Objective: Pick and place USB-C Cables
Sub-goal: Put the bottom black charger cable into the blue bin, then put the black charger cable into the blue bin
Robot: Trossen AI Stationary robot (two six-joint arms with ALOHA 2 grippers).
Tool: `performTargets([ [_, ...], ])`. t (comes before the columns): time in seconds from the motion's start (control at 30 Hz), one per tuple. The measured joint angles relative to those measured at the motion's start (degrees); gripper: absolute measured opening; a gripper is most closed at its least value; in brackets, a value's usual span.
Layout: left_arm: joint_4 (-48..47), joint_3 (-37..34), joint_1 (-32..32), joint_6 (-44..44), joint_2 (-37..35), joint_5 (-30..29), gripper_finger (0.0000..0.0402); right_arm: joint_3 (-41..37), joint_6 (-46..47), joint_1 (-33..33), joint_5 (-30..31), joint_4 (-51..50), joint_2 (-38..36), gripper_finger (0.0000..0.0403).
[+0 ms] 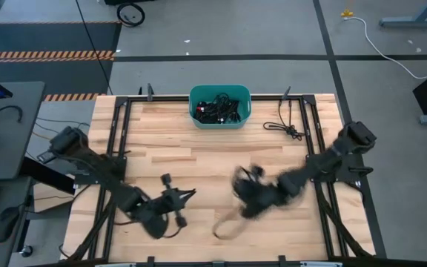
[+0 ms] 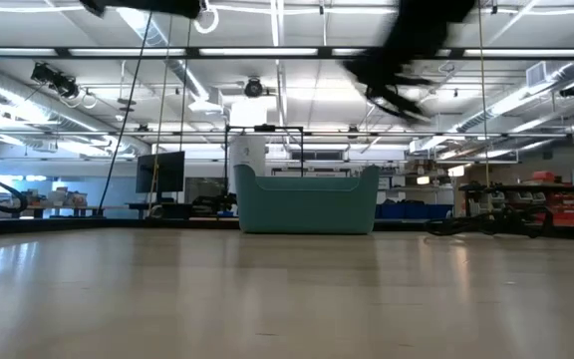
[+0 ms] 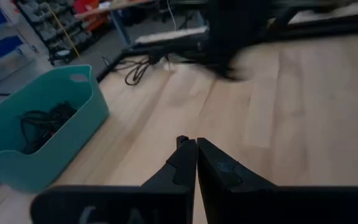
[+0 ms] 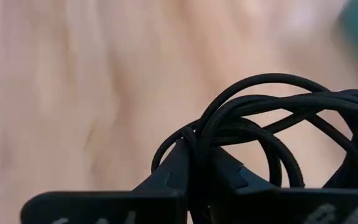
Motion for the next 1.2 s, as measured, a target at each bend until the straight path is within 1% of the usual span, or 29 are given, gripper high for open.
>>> performTargets([
  [0.07,-1.82,0.0,-2.66,-1.92,-1.02,-3.03,0.0022,3.63,-11.99,-7.16,-1.13,3.19,0.0,0.003],
  [0.1,-2.17,0.0,-3.84,-2.56,-1.17,-4.48,0.0022,5.2,-16.81,-10.88,-2.93,4.99,-0.02,0.003],
  [0.17,-2.32,0.0,-5.93,-3.48,-1.08,-6.91,0.0018,7.45,-24.24,-18.83,-8.88,9.28,-0.07,0.0029],
  [0.23,-2.69,-0.01,-7.82,-4.92,-0.91,-8.8,0.0013,8.59,-28.69,-26.84,-15.74,12.56,-0.09,0.0028],
  [0.33,-4.05,-0.02,-9.52,-8.57,-0.93,-9.51,0.0007,8.88,-30.61,-38.18,-23.2,13.18,-0.09,0.0028],
  [0.4,-5.28,-0.02,-10.18,-10.87,-0.91,-10.09,0.0007,8.62,-30.2,-45.01,-26.43,12.55,0.37,0.0028],
  [0.47,-6.3,-0.02,-10.77,-12.75,-0.91,-11.07,0.0011,7.55,-29.53,-50.76,-28.33,11.77,1.37,0.0028],
  [0.57,-7.12,-0.02,-10.99,-14.64,-0.38,-11.9,0.0019,6.2,-28.12,-57.02,-30.48,11.31,3.87,0.0028],
  [0.7,-7.31,-0.02,-10.7,-15.63,0.69,-12.58,0.0019,6.17,-26.54,-61.66,-36.02,12.31,7.9,0.0037],
  [0.87,-7.19,-0.02,-10.16,-15.79,2.21,-12.61,0.0009,6.15,-23.69,-63.4,-36.63,12.96,11.72,0.0053],
  [0.93,-7.27,-0.02,-10.16,-16.4,2.28,-12.61,0.0007,6.17,-24.2,-63.59,-36.0,12.85,12.62,0.0063],
  [1.0,-7.2,-0.02,-9.95,-16.79,2.28,-12.62,0.0008,6.19,-24.11,-63.64,-36.12,13.11,12.65,0.0081],
  [1.1,-7.15,-0.02,-9.9,-16.8,2.28,-12.66,0.0015,6.14,-24.54,-63.15,-34.86,13.39,11.86,0.0119],
  [1.2,-7.18,-0.02,-9.9,-16.84,2.28,-12.65,0.0022,6.16,-25.9,-62.59,-33.98,13.79,8.37,0.0152],
])
